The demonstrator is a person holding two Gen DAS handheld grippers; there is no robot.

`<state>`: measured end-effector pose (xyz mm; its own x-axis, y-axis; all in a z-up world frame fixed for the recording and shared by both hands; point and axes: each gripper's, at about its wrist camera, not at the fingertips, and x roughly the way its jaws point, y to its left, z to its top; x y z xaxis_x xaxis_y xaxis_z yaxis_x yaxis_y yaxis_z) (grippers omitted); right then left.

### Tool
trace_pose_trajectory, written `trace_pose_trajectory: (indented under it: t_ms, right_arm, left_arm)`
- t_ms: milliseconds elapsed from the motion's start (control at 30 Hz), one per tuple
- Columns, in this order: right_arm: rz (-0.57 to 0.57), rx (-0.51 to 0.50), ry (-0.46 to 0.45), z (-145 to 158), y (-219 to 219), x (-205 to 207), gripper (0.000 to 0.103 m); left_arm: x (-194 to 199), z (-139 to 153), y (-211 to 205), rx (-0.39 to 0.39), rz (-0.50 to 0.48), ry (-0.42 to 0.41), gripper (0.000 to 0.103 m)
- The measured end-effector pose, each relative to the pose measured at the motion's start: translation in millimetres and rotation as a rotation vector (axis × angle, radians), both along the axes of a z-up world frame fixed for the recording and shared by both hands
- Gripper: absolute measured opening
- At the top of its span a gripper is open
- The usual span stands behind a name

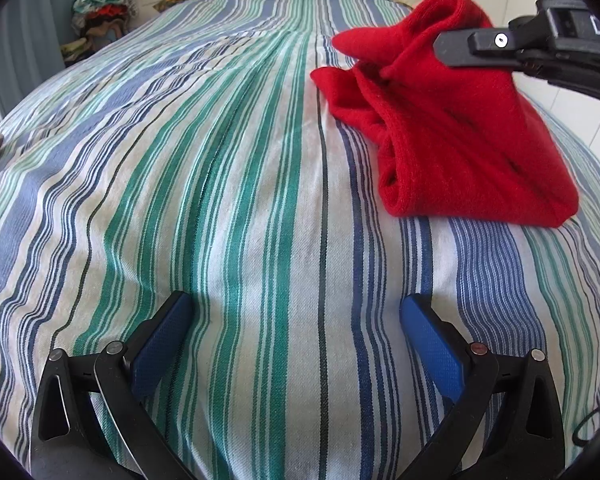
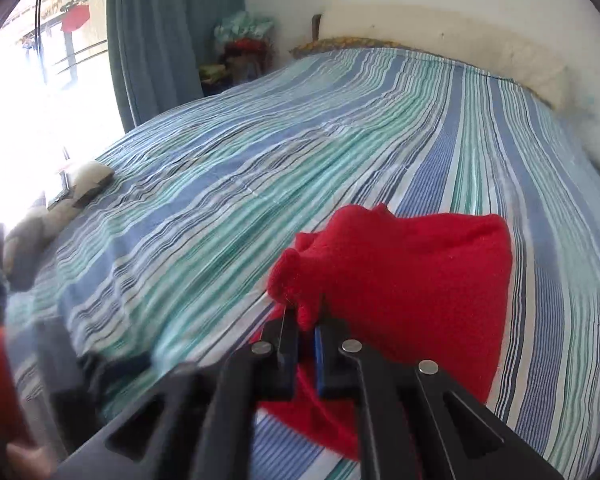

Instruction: Fold small clothes

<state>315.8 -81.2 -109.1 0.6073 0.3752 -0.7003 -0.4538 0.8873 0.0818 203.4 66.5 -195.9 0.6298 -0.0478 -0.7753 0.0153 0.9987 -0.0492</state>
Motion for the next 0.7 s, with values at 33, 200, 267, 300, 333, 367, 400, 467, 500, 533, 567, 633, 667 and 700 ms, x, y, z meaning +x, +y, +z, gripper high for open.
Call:
trace_pose_trajectory:
  t_ms: [33, 200, 267, 300, 333, 367, 400, 467, 500, 533, 567, 633, 667, 700]
  right_arm:
    - [0.024, 0.014, 0.034, -7.5, 6.7, 2.0, 0.006]
    - [0.054, -0.064, 0.207, -76.1, 29.3, 9.7, 0.026]
    - [0.029, 0.034, 0.194, -67.1, 18.0, 3.4, 0.046]
    - [0.022, 0.087, 0.185, -57.7, 11.2, -2.5, 0.061]
    - [0.021, 0.136, 0.159, -44.5, 2.6, -9.6, 0.062]
    - [0.027, 0.178, 0.121, -29.5, -7.6, -19.0, 0.062]
    - [0.026, 0.204, 0.086, -17.0, -18.3, -26.7, 0.062]
    - [-0.009, 0.228, 0.04, 1.4, -42.6, -38.2, 0.062]
    - [-0.031, 0.23, 0.035, 4.0, -53.8, -40.9, 0.062]
    - [-0.054, 0.22, 0.044, 1.9, -63.8, -41.4, 0.062]
    - [-0.081, 0.197, 0.065, -5.1, -72.9, -39.3, 0.061]
    - [-0.123, 0.143, 0.184, -39.0, -82.0, -27.9, 0.06]
    - [-0.13, 0.106, 0.315, -66.2, -82.9, -18.0, 0.056]
    - [-0.143, 0.078, 0.375, -86.2, -88.3, -16.8, 0.051]
  left_arm:
    - [-0.1, 0.1, 0.2, -0.002, 0.0, -0.001, 0.103]
    - [-0.4, -0.1, 0.6, -0.008, 0.001, -0.001, 0.103]
    - [-0.4, 0.1, 0.8, -0.008, 0.001, -0.002, 0.103]
    - [-0.3, 0.2, 0.9, -0.009, 0.0, -0.002, 0.103]
    - [-0.6, 0.1, 1.0, -0.009, 0.001, -0.002, 0.103]
    - [-0.5, 0.2, 0.9, -0.009, 0.001, -0.002, 0.103]
    - [-0.1, 0.0, 1.3, -0.007, 0.001, -0.001, 0.103]
    - [-0.3, -0.3, 0.4, -0.003, 0.001, -0.001, 0.103]
    - [-0.2, -0.5, 0.0, -0.002, 0.002, -0.001, 0.103]
    - [-0.2, -0.6, -0.4, -0.001, 0.002, -0.001, 0.103]
    - [-0.1, -0.5, -0.7, -0.001, 0.002, -0.001, 0.103]
    - [0.0, -0.5, -0.5, -0.004, 0.002, -0.001, 0.103]
    - [-0.1, -0.4, -0.3, -0.005, 0.002, -0.001, 0.103]
    - [-0.3, -0.3, 0.1, -0.008, 0.002, -0.001, 0.103]
